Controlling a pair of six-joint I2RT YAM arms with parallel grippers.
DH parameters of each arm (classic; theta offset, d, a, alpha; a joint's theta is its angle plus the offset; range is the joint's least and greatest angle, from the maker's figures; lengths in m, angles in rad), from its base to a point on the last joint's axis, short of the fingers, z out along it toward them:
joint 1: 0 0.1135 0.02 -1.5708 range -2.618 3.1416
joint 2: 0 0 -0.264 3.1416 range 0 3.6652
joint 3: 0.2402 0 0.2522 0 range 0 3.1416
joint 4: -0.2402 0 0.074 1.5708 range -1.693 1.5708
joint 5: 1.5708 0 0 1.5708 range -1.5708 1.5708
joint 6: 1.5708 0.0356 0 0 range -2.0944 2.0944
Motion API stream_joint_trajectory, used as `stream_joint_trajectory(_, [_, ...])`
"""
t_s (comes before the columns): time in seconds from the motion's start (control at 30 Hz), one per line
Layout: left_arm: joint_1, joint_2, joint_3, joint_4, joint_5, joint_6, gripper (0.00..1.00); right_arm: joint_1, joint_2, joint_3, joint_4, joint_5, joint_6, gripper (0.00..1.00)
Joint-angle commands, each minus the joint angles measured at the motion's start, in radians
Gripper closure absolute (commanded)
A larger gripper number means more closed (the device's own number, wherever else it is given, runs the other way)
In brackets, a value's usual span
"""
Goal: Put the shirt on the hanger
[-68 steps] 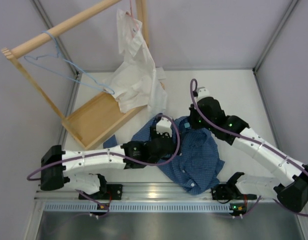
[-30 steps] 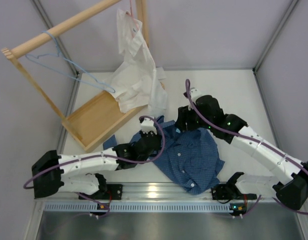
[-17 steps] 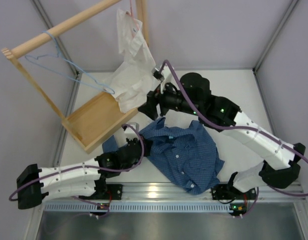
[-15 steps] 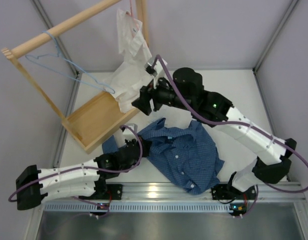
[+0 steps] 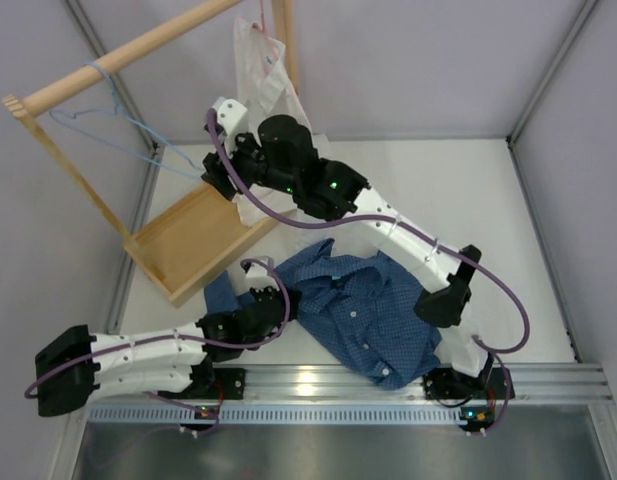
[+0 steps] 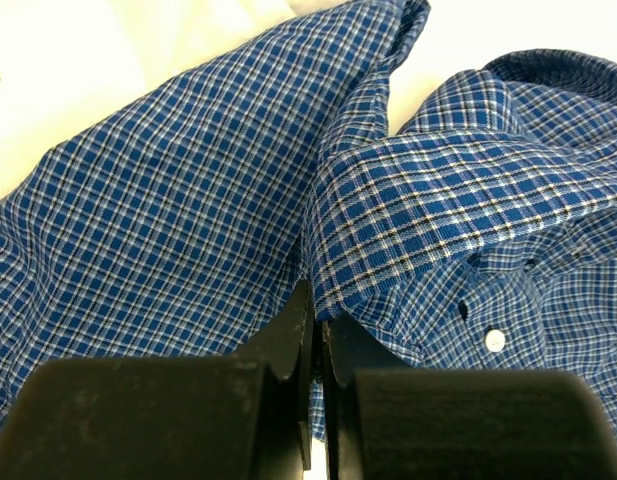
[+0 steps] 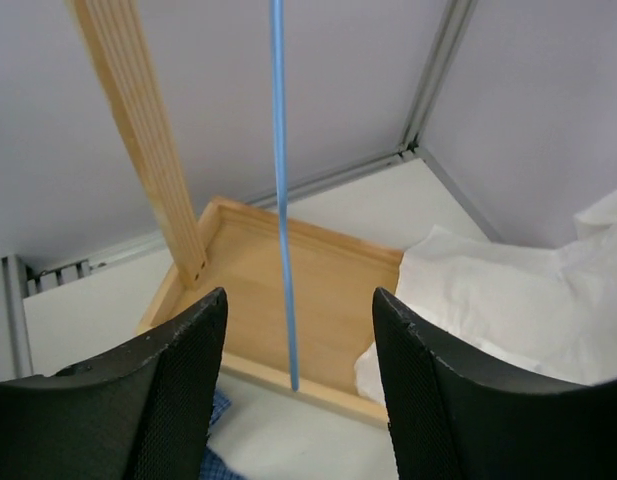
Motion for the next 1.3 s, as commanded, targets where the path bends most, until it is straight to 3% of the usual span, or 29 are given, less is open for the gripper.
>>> stream_joint_trajectory(0.0, [0.002, 0.013, -0.020, 0.086, 0.005, -0.022, 1.00, -0.010, 0.050, 0.071, 0.112, -0.023, -0.056, 0.44])
stream_joint_trajectory(0.07, [0.002, 0.017, -0.023, 0.091, 0.017, -0.019, 1.00, -0.012, 0.091, 0.091, 0.166, -0.054, -0.053, 0.50])
stream_joint_trajectory(0.2, [0.002, 0.063, -0.025, 0.088, 0.013, 0.000, 1.00, -0.012, 0.145, 0.125, 0.272, -0.149, -0.041, 0.52])
stream_joint_trajectory(0.6, [0.002, 0.188, -0.066, 0.195, 0.094, -0.013, 1.00, -0.052, 0.227, 0.142, 0.424, -0.155, 0.016, 0.71])
stream_joint_trajectory(0.7, [0.002, 0.204, -0.072, 0.227, 0.108, -0.011, 1.00, -0.052, 0.243, 0.142, 0.439, -0.155, 0.014, 0.82])
stream_joint_trajectory(0.87, [0.002, 0.197, -0.060, 0.206, 0.112, 0.003, 1.00, -0.053, 0.259, 0.145, 0.458, -0.168, 0.011, 0.79])
stream_joint_trajectory(1.13, [0.002, 0.125, -0.072, 0.165, 0.096, 0.009, 1.00, -0.050, 0.279, 0.146, 0.479, -0.189, 0.023, 0.83])
stream_joint_trajectory(1.17, [0.002, 0.117, -0.072, 0.158, 0.094, 0.009, 1.00, -0.052, 0.277, 0.145, 0.482, -0.194, 0.031, 0.84])
stream_joint_trajectory(1.23, [0.002, 0.099, -0.076, 0.143, 0.088, 0.010, 1.00, -0.047, 0.276, 0.135, 0.488, -0.201, 0.036, 1.00])
stream_joint_trajectory(1.27, [0.002, 0.091, -0.077, 0.138, 0.086, 0.012, 1.00, -0.044, 0.273, 0.131, 0.488, -0.201, 0.036, 1.00])
